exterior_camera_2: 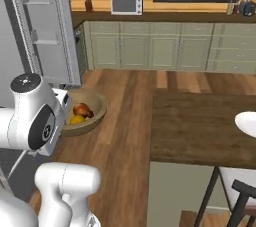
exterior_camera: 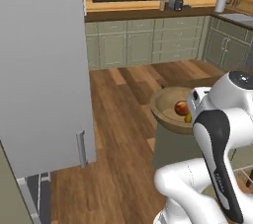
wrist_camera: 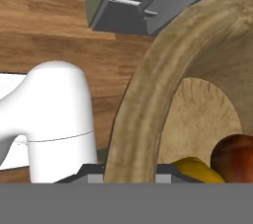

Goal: Pick the chicken drumstick and lemon from their plates and place them in the bowl. Then put the bowl in the fridge.

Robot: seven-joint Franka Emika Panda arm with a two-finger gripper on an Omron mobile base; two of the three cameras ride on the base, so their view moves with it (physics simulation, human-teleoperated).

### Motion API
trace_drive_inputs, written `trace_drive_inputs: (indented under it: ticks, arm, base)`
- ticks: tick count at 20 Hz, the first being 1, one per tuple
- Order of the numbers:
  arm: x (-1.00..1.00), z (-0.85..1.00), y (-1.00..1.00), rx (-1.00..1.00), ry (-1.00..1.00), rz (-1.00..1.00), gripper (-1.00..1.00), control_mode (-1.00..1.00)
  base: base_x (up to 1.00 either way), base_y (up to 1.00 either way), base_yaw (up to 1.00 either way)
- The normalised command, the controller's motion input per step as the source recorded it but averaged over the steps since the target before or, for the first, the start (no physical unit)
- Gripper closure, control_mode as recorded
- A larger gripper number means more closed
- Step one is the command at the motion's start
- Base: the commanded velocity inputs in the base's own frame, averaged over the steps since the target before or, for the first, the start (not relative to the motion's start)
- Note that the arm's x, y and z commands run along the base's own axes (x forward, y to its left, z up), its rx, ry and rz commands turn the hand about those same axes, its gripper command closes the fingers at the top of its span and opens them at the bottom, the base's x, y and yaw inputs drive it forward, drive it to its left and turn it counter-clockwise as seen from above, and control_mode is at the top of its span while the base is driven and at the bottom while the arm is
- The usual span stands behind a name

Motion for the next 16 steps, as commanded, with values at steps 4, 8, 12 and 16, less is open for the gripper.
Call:
trace_drive_inputs:
  ticks: [4,8,12,16]
  arm:
    - [0.00,0.00,0.00,0.00,0.00,0.00,1.00,1.00]
    - [0.00,0.00,0.00,0.00,0.00,0.00,1.00,1.00]
    - [0.00,0.00,0.00,0.00,0.00,0.00,1.00,1.00]
    - [0.00,0.00,0.00,0.00,0.00,0.00,1.00,1.00]
  base:
    - [0.98,-0.16,0.08]
    - [0.99,-0.34,0.12]
    - [0.98,-0.26,0.20]
    - [0.90,-0.24,0.27]
